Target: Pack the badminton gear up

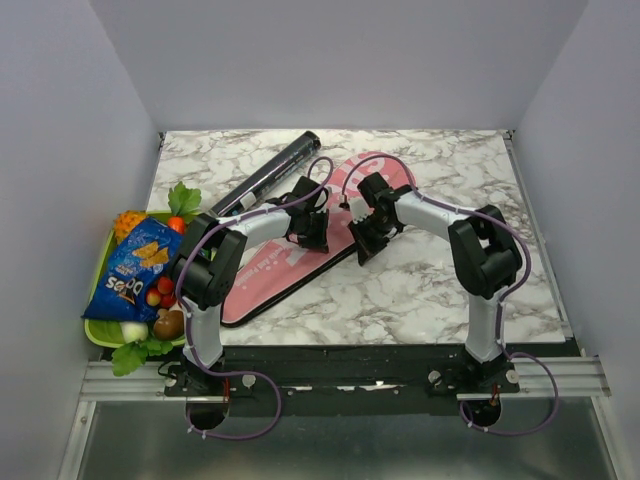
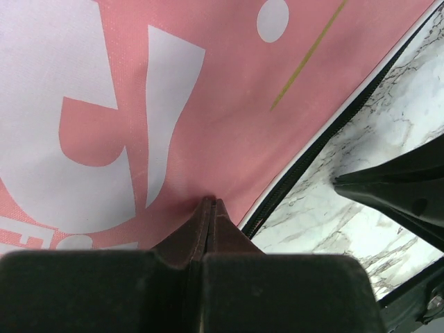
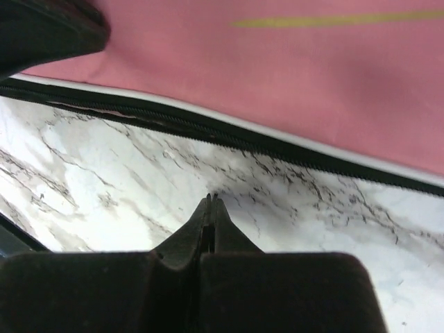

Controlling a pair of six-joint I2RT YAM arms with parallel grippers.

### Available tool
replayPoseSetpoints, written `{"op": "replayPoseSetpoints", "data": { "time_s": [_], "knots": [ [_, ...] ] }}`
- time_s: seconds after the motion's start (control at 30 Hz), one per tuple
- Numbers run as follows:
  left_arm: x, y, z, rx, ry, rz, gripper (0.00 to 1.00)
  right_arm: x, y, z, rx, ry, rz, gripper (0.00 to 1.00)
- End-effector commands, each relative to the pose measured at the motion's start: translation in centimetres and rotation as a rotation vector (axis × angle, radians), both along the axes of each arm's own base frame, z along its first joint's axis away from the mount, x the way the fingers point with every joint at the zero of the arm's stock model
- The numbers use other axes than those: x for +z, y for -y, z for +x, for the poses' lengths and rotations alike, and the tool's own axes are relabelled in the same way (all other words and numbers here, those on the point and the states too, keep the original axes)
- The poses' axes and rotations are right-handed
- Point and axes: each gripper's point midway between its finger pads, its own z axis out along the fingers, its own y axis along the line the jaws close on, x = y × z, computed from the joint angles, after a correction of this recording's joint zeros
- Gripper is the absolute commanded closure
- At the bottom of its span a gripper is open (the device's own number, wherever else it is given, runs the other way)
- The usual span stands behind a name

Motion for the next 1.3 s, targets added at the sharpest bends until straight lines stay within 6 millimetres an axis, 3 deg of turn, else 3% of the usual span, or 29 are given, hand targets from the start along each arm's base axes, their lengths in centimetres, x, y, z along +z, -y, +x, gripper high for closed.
{"op": "replayPoseSetpoints", "data": {
  "time_s": [0.0, 0.13, 0.17, 0.3, 0.43, 0.6, 0.63, 0.77, 1.0, 1.27],
  "knots": [
    [-3.5, -1.2, -1.9, -0.016, -0.075, 0.081, 1.0, 1.4, 1.5, 2.8, -0.123, 0.119, -0.059, 0.89],
    [-3.5, -1.2, -2.1, -0.018, -0.073, 0.078, 1.0, 2.8, 4.5, 5.6, -0.221, 0.205, -0.142, 0.49],
    [-3.5, -1.2, -2.1, -0.018, -0.073, 0.078, 1.0, 3.0, 5.3, 6.1, -0.241, 0.218, -0.156, 0.48],
    [-3.5, -1.3, -2.3, -0.02, -0.071, 0.077, 1.0, 3.2, 9.8, 8.5, -0.344, 0.255, -0.235, 0.47],
    [-3.4, -1.1, -2.3, -0.026, -0.068, 0.073, 1.0, 2.8, 11.6, 10.5, -0.358, 0.264, -0.246, 0.47],
    [-3.7, -0.9, -2.5, -0.029, -0.073, 0.074, 1.0, 2.5, 11.9, 13.2, -0.371, 0.258, -0.252, 0.46],
    [-3.6, -0.9, -2.5, -0.031, -0.071, 0.074, 1.0, 3.5, 11.7, 14.1, -0.39, 0.274, -0.243, 0.46],
    [-3.7, -0.9, -2.5, -0.032, -0.069, 0.077, 1.0, 3.7, 11.2, 15.1, -0.431, 0.247, -0.197, 0.44],
    [-3.6, -1.0, -2.5, -0.034, -0.065, 0.081, 1.0, 2.0, 11.1, 14.5, -0.497, 0.151, -0.209, 0.44],
    [-3.8, -0.8, -2.4, -0.035, -0.07, 0.076, 1.0, 3.1, 10.8, 13.6, -0.637, 0.115, -0.121, 0.44]
  ]
}}
